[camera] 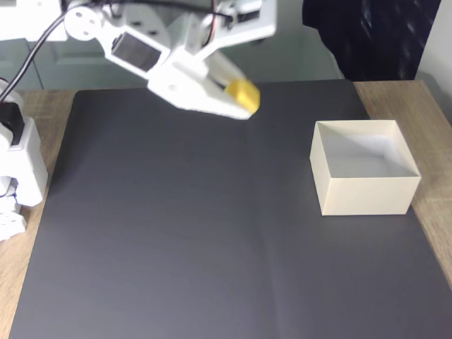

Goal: Grasp a cube block and put it in the white box.

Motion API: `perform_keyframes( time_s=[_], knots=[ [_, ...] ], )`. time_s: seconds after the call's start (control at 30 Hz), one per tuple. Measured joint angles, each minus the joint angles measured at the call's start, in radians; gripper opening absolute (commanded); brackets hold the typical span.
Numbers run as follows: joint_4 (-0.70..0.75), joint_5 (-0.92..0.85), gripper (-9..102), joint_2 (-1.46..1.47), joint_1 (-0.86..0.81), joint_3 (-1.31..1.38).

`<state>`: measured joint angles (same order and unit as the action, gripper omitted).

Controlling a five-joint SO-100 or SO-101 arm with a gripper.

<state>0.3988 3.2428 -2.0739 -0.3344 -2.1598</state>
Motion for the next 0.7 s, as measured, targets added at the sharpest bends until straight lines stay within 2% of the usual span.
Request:
perform_keyframes(
  time_s=[0.27,0.7],
  knots=[
    [-0.04,0.0,0,0.275,-0.002,0.325],
    [-0.095,-0.006,0,0.678,-0.023,0.675]
  ],
)
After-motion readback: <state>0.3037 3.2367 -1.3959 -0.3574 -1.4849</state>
